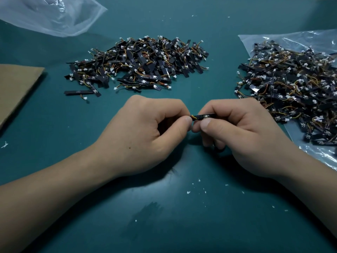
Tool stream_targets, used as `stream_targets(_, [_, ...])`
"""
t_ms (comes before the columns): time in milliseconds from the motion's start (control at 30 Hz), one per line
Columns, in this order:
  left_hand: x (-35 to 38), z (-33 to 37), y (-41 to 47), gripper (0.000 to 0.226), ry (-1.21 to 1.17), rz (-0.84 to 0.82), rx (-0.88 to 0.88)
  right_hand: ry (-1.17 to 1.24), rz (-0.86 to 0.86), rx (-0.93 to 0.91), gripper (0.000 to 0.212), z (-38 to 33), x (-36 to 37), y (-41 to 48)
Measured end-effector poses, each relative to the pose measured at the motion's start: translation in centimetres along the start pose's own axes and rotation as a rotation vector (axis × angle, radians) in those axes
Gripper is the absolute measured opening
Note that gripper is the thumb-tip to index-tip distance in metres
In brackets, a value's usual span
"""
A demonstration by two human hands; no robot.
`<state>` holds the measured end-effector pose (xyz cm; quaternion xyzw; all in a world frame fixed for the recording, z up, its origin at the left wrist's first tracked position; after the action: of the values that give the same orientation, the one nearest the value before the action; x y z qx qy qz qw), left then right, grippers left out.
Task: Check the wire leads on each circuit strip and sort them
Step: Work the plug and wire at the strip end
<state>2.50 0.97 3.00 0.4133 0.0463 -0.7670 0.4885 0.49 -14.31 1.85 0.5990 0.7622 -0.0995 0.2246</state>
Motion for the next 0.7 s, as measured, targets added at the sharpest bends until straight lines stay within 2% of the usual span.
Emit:
stream_targets(367, [-0.02, 0.19, 0.00, 0.017, 0.031, -0.029, 0.012, 0.019, 0.022, -0.002, 0.016, 0.12, -0.20, -0.10])
stream_targets(533, [-0.01, 0.28, 0.08, 0.019, -0.026, -0.042, -0.004, 0.023, 0.024, -0.020, 0.036, 0.06, -0.11, -0.16])
stream_targets(700, [-0.20, 0.40, 0.08, 0.023, -0.078, -0.050, -0.002, -0.020, -0.029, -0.037, 0.033, -0.20, 0.21, -0.24])
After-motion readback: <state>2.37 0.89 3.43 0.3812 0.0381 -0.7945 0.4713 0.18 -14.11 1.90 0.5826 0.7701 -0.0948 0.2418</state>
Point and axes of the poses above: each hand's wrist, its own y-axis towards the middle knuckle, its own x-axis out of the palm, z = x × y, the point moved 7 cm from there along y, towards the middle knuckle
